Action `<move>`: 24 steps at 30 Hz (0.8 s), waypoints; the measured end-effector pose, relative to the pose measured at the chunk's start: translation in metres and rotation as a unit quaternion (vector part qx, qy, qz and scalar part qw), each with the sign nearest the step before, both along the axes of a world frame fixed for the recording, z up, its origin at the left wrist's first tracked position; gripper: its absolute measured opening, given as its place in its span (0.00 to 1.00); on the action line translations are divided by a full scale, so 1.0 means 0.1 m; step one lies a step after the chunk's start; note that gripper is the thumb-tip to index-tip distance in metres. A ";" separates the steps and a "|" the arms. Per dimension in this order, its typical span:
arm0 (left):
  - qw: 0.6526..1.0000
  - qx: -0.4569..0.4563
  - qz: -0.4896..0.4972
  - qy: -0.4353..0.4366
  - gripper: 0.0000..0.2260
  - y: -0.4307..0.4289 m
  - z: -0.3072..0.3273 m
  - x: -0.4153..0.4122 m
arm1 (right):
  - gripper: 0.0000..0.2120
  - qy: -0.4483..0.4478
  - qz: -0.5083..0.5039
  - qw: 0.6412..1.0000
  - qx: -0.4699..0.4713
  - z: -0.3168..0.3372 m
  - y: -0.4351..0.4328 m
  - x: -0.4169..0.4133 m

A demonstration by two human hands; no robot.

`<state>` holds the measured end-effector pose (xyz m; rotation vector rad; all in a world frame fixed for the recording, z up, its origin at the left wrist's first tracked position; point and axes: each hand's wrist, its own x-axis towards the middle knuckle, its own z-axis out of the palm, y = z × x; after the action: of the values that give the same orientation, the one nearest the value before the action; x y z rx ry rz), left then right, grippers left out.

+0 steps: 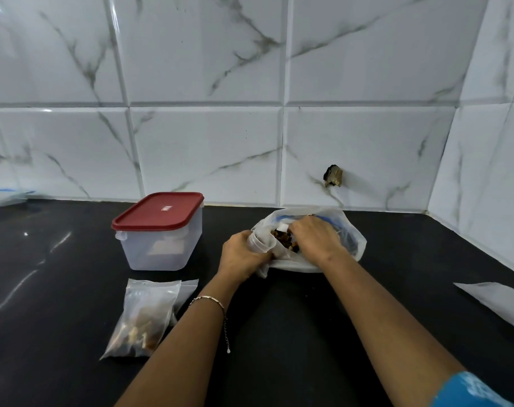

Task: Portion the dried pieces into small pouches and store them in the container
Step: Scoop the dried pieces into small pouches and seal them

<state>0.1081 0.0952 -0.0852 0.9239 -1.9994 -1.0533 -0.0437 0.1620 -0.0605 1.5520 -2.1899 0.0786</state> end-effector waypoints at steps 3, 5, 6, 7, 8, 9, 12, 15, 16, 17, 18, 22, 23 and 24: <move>1.000 0.007 -0.002 0.006 0.13 0.00 0.00 -0.01 | 0.10 -0.011 0.017 1.000 -0.011 0.04 0.01 -0.03; 1.000 0.011 -0.005 0.008 0.14 -0.01 -0.01 -0.01 | 0.12 -0.031 0.029 0.999 -0.003 0.08 0.04 -0.08; 1.000 0.013 -0.005 0.008 0.15 -0.02 -0.01 -0.01 | 0.13 -0.056 0.034 0.998 0.005 0.12 0.08 -0.10; 1.000 0.015 -0.006 0.007 0.17 -0.02 -0.01 -0.01 | 0.15 -0.090 0.039 0.995 0.014 0.16 0.12 -0.13; 1.000 0.017 -0.005 0.006 0.17 -0.02 -0.01 -0.01 | 0.17 -0.124 0.046 0.991 0.019 0.20 0.16 -0.16; 1.000 0.020 -0.005 0.005 0.18 -0.02 -0.01 0.00 | 0.18 -0.150 0.052 0.987 0.022 0.24 0.20 -0.18; 1.000 0.024 -0.009 0.002 0.19 -0.03 -0.01 0.00 | 0.19 -0.158 0.051 0.986 -0.003 0.27 0.28 -0.21; 1.000 0.021 -0.009 -0.002 0.19 -0.03 0.00 0.00 | 0.17 -0.093 0.037 0.994 -0.036 0.19 0.24 -0.14; 1.000 0.019 -0.009 -0.003 0.19 -0.03 0.00 0.00 | 0.16 -0.070 0.034 0.996 -0.037 0.15 0.21 -0.10; 1.000 0.019 -0.010 -0.004 0.20 -0.03 0.00 0.00 | 0.15 -0.051 0.034 0.998 -0.034 0.12 0.18 -0.07; 1.000 0.018 -0.009 -0.005 0.20 -0.03 0.00 0.00 | 0.14 -0.043 0.034 0.998 -0.031 0.09 0.15 -0.05; 1.000 0.006 -0.003 -0.005 0.17 -0.03 -0.01 0.00 | 0.15 -0.065 0.051 0.996 -0.022 0.11 0.14 -0.06; 1.000 0.004 -0.002 -0.005 0.17 -0.03 -0.02 0.00 | 0.16 -0.082 0.056 0.995 -0.018 0.13 0.17 -0.08; 1.000 0.004 -0.002 -0.003 0.16 -0.03 -0.02 0.00 | 0.16 -0.097 0.062 0.993 -0.014 0.16 0.20 -0.11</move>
<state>0.1080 0.0921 -0.0871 0.9287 -2.0039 -1.0634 -0.0548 0.1824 -0.0445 1.7273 -2.2254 0.3097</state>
